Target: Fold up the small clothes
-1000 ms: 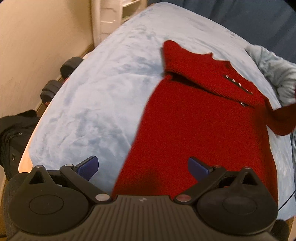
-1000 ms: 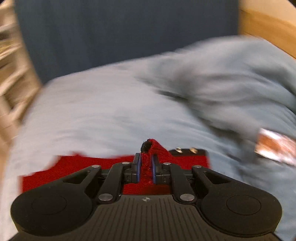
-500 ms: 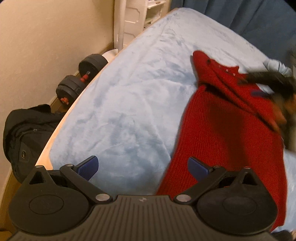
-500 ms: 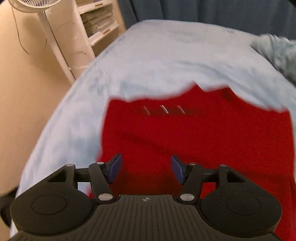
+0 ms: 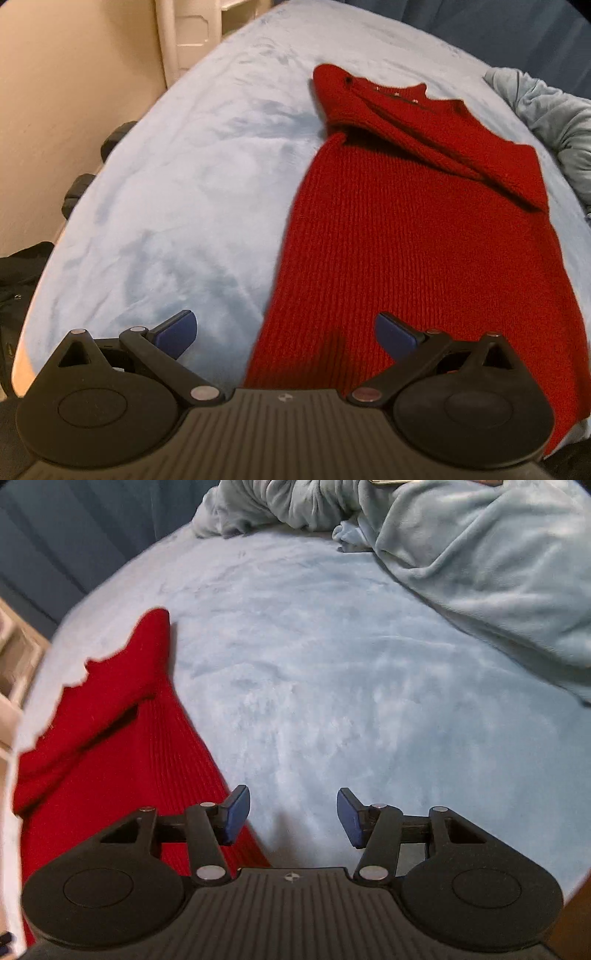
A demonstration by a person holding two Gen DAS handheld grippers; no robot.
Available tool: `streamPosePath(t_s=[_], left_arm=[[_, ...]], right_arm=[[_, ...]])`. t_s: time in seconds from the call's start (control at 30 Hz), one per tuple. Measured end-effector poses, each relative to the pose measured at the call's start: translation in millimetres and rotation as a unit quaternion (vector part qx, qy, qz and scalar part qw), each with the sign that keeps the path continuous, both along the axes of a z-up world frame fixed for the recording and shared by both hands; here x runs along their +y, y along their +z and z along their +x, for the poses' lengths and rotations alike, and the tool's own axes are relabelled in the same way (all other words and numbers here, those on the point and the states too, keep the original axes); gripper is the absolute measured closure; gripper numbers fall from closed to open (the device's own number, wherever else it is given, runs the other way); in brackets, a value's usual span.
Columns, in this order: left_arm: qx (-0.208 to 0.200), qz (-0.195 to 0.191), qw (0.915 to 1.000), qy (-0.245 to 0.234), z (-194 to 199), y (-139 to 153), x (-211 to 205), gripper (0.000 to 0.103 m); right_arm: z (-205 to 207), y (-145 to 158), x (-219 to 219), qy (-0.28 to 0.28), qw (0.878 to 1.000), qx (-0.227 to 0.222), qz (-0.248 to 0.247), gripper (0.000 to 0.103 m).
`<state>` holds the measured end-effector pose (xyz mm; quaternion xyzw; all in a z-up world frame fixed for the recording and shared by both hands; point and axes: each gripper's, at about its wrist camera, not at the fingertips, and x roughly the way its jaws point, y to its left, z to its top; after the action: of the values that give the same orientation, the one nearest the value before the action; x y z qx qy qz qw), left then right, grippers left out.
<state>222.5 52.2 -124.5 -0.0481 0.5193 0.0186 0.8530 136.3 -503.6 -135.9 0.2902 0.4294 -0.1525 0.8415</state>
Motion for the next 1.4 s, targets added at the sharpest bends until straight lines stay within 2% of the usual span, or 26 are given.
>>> streamPosePath(t_s=[0.1, 0.17, 0.27, 0.37, 0.4, 0.43, 0.5, 0.53, 0.57, 0.6, 0.63, 0.67, 0.7, 0.77, 0.8, 0.83, 0.87, 0.93, 0.97, 1.03, 1.1, 1.13, 1.23, 1.3, 1.33, 1.4], left_arm=[[0.005, 0.007, 0.9999, 0.011, 15, -6, -6, 0.0], [0.009, 0.025, 0.9995, 0.016, 23, -9, -10, 0.0], [0.021, 0.04, 0.9988, 0.022, 34, -14, -14, 0.0], [0.029, 0.045, 0.9984, 0.017, 42, -17, -18, 0.0], [0.03, 0.05, 0.9982, 0.014, 45, -19, -19, 0.0], [0.032, 0.054, 0.9979, 0.013, 48, -21, -20, 0.0], [0.038, 0.067, 0.997, 0.011, 55, -27, -21, 0.0], [0.041, 0.069, 0.9967, 0.009, 57, -31, -20, 0.0], [0.043, 0.071, 0.9965, 0.007, 60, -34, -20, 0.0], [0.045, 0.072, 0.9963, 0.007, 62, -38, -19, 0.0], [0.049, 0.072, 0.9961, 0.009, 64, -41, -18, 0.0], [0.052, 0.071, 0.9961, 0.011, 65, -45, -17, 0.0], [0.053, 0.068, 0.9962, 0.014, 65, -47, -15, 0.0], [0.05, 0.063, 0.9966, 0.02, 64, -49, -14, 0.0], [0.049, 0.06, 0.9968, 0.022, 64, -48, -13, 0.0], [0.047, 0.058, 0.997, 0.022, 63, -48, -13, 0.0], [0.046, 0.055, 0.9972, 0.02, 61, -48, -12, 0.0], [0.044, 0.05, 0.9977, 0.012, 56, -47, -12, 0.0], [0.045, 0.048, 0.9978, 0.005, 52, -47, -12, 0.0], [0.047, 0.053, 0.9974, -0.012, 45, -49, -13, 0.0], [0.044, 0.063, 0.9967, -0.025, 35, -47, -14, 0.0], [0.045, 0.067, 0.9963, -0.032, 29, -45, -13, 0.0], [0.05, 0.076, 0.9944, -0.055, 8, -42, -10, 0.0], [0.05, 0.079, 0.9935, -0.065, -11, -40, -8, 0.0], [0.051, 0.081, 0.9929, -0.07, -20, -37, -8, 0.0], [0.048, 0.085, 0.9916, -0.084, -43, -29, -9, 0.0]], right_arm=[[29, -1, 10, 0.039, 0.999, -0.03, -0.007, 0.046], [65, -4, 23, 0.066, 0.997, -0.035, -0.022, 0.046], [117, -11, 37, 0.092, 0.994, -0.033, -0.051, 0.046], [156, -28, 44, 0.104, 0.993, -0.022, -0.055, 0.048], [166, -35, 45, 0.11, 0.992, -0.018, -0.053, 0.064], [176, -41, 46, 0.121, 0.991, -0.011, -0.054, 0.092], [189, -42, 53, 0.174, 0.982, 0.002, -0.076, 0.094], [190, -37, 51, 0.184, 0.979, 0.005, -0.09, 0.094], [189, -31, 39, 0.164, 0.981, 0.008, -0.105, 0.094], [188, -28, 24, 0.15, 0.985, 0.002, -0.091, 0.095], [188, -31, 9, 0.14, 0.989, -0.004, -0.056, 0.094], [188, -36, 6, 0.146, 0.988, -0.002, -0.047, 0.094], [187, -41, 14, 0.171, 0.983, -0.003, -0.069, 0.092], [177, -43, 31, 0.196, 0.972, -0.021, -0.126, 0.082], [172, -40, 34, 0.189, 0.973, -0.023, -0.132, 0.069], [166, -37, 33, 0.171, 0.978, -0.017, -0.118, 0.059], [155, -33, 28, 0.145, 0.986, -0.009, -0.077, 0.057], [121, -28, 19, 0.121, 0.993, -0.008, -0.002, 0.052], [102, -28, 20, 0.118, 0.993, -0.009, 0.006, 0.051], [69, -35, 32, 0.124, 0.99, 0.039, -0.045, 0.052], [35, -35, 48, 0.147, 0.983, 0.04, -0.106, 0.052], [21, -32, 52, 0.145, 0.981, 0.064, -0.116, 0.05], [-15, -25, 47, 0.081, 0.986, 0.128, -0.068, 0.044], [-40, -19, 46, 0.05, 0.985, 0.159, -0.037, 0.042], [-52, -14, 49, 0.045, 0.985, 0.164, -0.033, 0.042], [-81, 9, 61, 0.042, 0.991, 0.127, -0.031, 0.042]])
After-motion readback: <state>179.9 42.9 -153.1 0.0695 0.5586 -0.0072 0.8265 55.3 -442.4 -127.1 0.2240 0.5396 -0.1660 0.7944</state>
